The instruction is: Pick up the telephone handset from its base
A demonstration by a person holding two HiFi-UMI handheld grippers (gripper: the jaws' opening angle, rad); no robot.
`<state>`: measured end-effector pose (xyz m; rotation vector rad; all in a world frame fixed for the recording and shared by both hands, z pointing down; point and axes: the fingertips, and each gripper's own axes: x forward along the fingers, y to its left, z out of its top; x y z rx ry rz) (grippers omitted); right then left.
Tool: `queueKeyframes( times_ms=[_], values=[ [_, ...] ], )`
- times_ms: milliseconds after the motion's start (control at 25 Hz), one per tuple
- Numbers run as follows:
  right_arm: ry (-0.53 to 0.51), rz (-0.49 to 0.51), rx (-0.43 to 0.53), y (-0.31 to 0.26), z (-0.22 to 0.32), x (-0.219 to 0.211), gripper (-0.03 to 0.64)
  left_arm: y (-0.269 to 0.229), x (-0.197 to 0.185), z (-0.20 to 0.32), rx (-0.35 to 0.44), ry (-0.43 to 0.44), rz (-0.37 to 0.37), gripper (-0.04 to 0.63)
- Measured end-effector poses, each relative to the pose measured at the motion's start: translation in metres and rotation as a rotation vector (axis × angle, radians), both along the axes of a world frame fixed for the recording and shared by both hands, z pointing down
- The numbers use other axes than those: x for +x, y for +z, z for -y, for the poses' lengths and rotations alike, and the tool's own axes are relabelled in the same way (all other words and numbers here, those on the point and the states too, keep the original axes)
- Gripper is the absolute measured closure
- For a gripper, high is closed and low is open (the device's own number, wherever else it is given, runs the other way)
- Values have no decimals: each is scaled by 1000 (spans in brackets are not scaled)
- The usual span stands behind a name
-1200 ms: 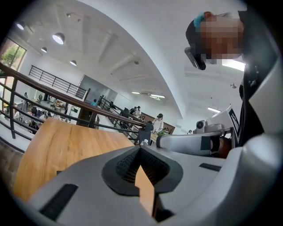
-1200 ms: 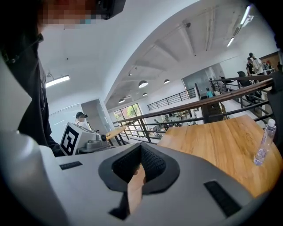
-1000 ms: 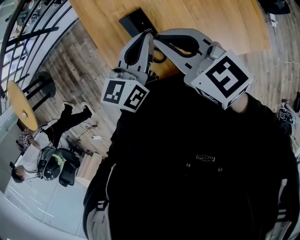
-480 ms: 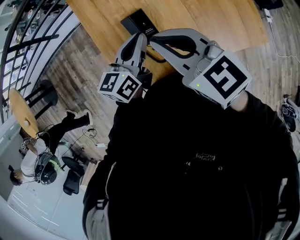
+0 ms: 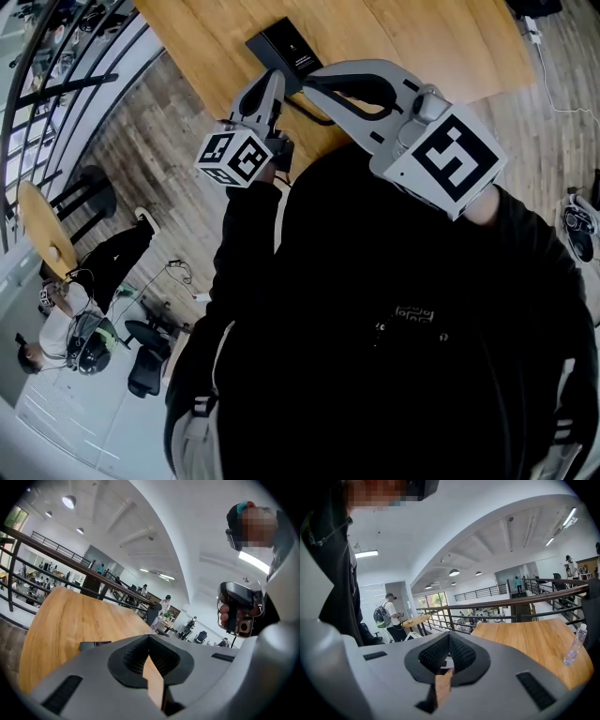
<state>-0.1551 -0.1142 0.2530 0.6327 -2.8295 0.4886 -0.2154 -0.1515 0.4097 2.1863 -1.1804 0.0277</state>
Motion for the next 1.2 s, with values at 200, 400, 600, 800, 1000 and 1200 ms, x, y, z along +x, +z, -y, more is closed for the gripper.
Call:
queueKeyframes(
  times_ms=[200,400,600,800,1000,1200],
  values=[
    [1,-11,11,-3,-3,0,600,30,-18,4,-29,-17,9,589],
    [-8,-27,9,-1,-5,-3,600,53,-32,6,-56,-20,-10,586],
    [-41,-39,6,1,-12,-9,600,71,-37,6,-80,2,-16,551],
    [-55,-38,14,2,-14,-13,600,92,-41,7,-125,25,-45,541],
    [-37,-36,15,1,-13,-5,601,107,-43,7,-151,24,-66,514],
    [-41,-33,18,0,-15,1,600,124,-44,4,-191,46,-80,501]
  ],
)
